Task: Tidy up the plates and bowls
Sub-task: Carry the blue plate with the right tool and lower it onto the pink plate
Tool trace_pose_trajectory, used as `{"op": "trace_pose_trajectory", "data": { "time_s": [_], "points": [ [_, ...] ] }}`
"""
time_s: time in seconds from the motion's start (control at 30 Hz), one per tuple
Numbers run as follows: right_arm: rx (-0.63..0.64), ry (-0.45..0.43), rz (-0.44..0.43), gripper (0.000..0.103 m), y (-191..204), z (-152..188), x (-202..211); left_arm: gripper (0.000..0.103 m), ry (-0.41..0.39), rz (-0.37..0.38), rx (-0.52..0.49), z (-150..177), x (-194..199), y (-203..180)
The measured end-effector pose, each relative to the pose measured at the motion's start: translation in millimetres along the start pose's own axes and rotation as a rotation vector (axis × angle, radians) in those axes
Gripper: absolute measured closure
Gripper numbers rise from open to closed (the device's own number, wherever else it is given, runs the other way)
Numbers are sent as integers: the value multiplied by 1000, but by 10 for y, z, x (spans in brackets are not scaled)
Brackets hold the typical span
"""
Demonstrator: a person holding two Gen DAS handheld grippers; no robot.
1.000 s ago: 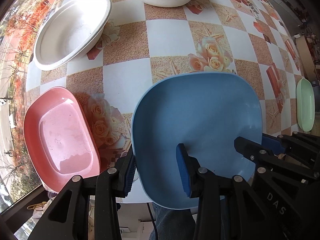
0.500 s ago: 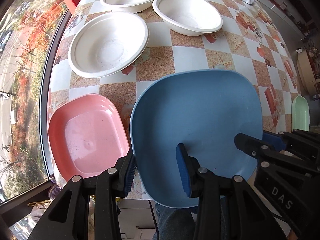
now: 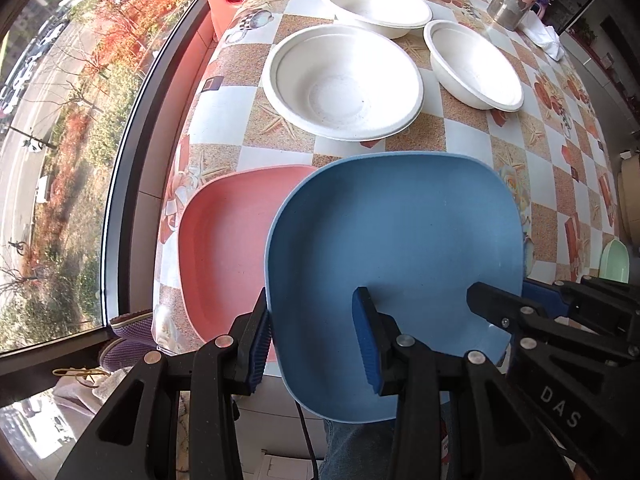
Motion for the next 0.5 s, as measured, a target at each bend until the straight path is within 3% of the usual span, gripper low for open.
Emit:
{"op": "trace_pose_trajectory", "data": {
  "time_s": [0.5],
  "points": [
    [84,54,-70,81,716,-174,-557,61,5,-89,99,-41,-112,645]
  ]
}}
Point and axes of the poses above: each gripper's, at about its wrist camera, not at the fingertips, and x roughly against the way its jaws point, y to its left, z to its underside, the point moved 3 cm from there along -x, roughly the way its jaws point, and after that the axes turned 15 degrees about -y, right-handed, at the moved point
